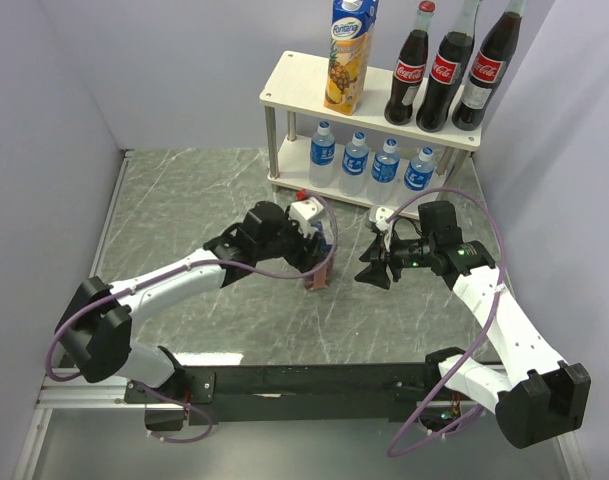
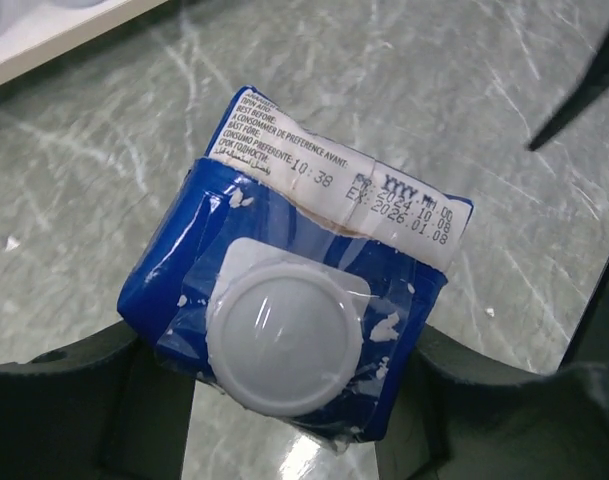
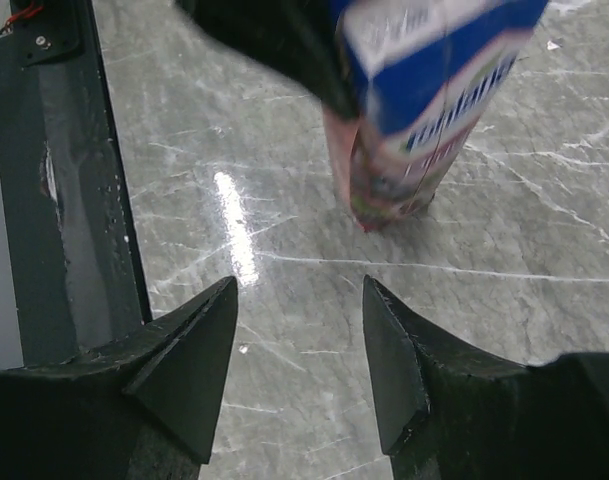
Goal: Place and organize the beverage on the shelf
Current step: Move the drink to the center of the board.
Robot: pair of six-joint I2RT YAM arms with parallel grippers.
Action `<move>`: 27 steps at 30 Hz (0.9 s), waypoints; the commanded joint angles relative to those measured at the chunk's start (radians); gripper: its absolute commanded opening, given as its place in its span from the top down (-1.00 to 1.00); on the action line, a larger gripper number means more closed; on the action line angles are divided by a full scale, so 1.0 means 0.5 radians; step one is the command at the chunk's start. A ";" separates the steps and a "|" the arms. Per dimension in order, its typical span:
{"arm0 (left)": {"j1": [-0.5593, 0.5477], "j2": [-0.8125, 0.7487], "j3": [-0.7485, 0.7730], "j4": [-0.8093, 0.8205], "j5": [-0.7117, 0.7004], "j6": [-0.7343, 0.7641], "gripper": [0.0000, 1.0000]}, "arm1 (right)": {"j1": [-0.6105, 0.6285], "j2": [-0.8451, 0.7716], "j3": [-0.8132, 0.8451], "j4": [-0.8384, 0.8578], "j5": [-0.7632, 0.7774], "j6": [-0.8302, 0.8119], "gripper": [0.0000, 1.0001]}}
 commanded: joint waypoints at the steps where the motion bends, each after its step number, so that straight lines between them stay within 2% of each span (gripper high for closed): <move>1: -0.115 0.017 -0.001 0.274 -0.056 -0.071 -0.38 | -0.008 -0.022 0.020 0.033 0.007 -0.060 -0.20; 3: -0.167 0.008 -0.022 0.305 -0.123 -0.065 -0.87 | -0.008 -0.016 0.011 0.036 0.007 -0.085 -0.22; 4: -0.179 0.002 -0.025 0.315 -0.142 -0.059 -0.99 | -0.005 -0.010 0.005 0.033 -0.005 -0.128 -0.26; 6: -0.195 -0.050 -0.050 0.354 -0.164 -0.046 -0.99 | -0.008 0.005 -0.011 0.024 -0.041 -0.198 -0.31; 9: -0.195 -0.160 -0.086 0.376 -0.194 -0.013 -0.99 | -0.005 0.079 -0.005 -0.101 -0.118 -0.474 -0.39; 14: -0.195 -0.433 -0.270 0.345 -0.320 0.049 -0.99 | -0.008 0.223 0.296 -0.515 -0.119 -1.103 -0.54; 18: -0.195 -0.801 -0.656 0.508 -0.467 0.003 -0.99 | -0.005 0.373 0.577 -0.626 -0.146 -1.367 -0.58; 21: -0.192 -1.025 -0.917 0.624 -0.449 0.036 -0.99 | 0.014 0.566 0.856 -0.752 -0.195 -1.450 -0.62; 24: -0.189 -1.167 -1.165 0.833 -0.299 0.254 -0.99 | 0.081 0.821 1.193 -0.988 -0.152 -1.536 -0.73; 27: -0.192 -1.152 -1.249 1.005 -0.298 0.432 -0.99 | 0.143 0.996 1.439 -1.092 -0.069 -1.466 -0.75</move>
